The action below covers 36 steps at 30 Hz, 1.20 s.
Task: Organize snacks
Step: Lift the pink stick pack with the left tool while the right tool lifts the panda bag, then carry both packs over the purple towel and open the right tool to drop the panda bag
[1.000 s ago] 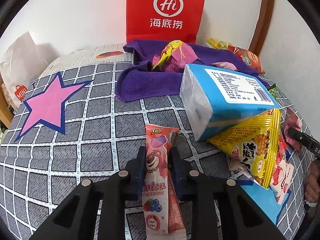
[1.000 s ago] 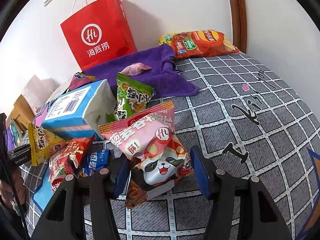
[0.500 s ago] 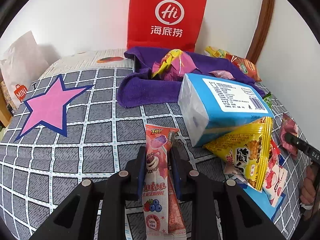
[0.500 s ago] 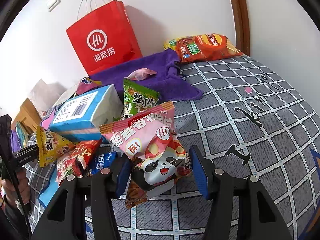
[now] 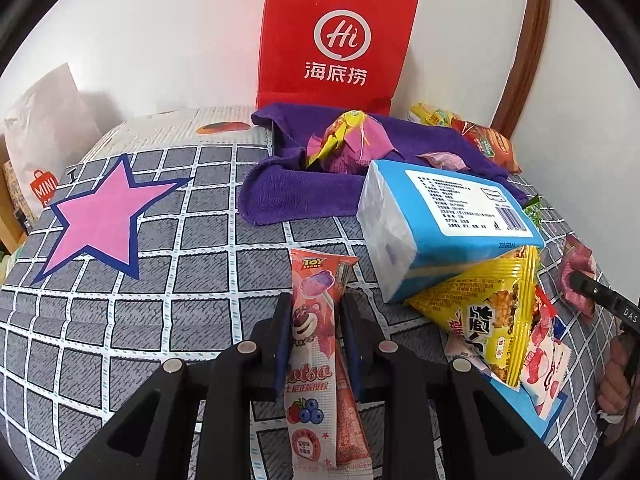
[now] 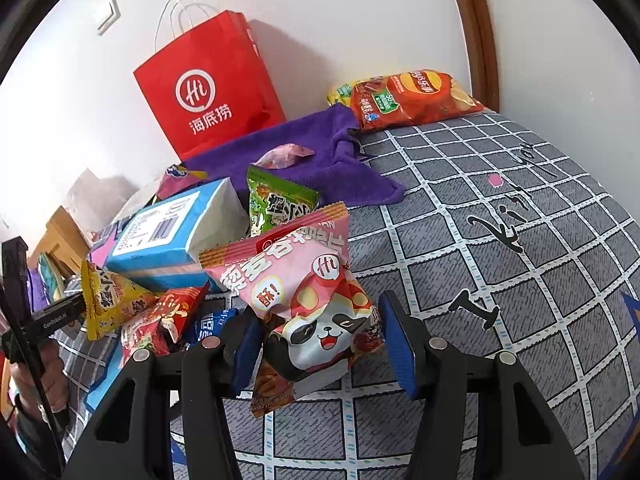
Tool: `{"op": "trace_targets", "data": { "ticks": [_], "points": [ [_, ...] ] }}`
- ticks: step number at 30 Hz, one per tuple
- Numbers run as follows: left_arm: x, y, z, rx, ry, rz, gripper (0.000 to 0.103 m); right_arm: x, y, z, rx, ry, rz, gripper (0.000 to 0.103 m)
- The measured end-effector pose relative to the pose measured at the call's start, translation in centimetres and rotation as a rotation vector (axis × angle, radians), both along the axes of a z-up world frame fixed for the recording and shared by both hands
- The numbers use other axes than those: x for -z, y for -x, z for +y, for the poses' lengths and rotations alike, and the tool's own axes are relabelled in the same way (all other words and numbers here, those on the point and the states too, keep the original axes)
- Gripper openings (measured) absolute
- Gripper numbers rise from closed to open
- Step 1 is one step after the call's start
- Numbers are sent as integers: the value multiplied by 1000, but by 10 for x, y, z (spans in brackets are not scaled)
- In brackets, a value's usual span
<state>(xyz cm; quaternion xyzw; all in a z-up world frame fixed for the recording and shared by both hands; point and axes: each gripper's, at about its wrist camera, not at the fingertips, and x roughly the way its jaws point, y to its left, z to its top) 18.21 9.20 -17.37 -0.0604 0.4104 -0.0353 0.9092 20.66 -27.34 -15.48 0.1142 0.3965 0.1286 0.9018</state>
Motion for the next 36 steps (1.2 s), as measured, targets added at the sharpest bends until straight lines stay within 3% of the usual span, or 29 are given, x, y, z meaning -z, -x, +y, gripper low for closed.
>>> {"op": "trace_targets", "data": {
  "ticks": [9,13,23,36],
  "points": [
    [-8,-1,1,3,3,-5,23,-17,7,12,-14,51,-40,55],
    [-29,-5,2,25,91,16,23,-44,2,21,-43,52,-56,55],
    [-99,-18,-14,37,-33,-89,23,-115,-31,54,-97,56,-126,55],
    [-149,-79,-25,19,-70,-127,23,-174,-106,83,-125,73,-172,55]
  ]
}}
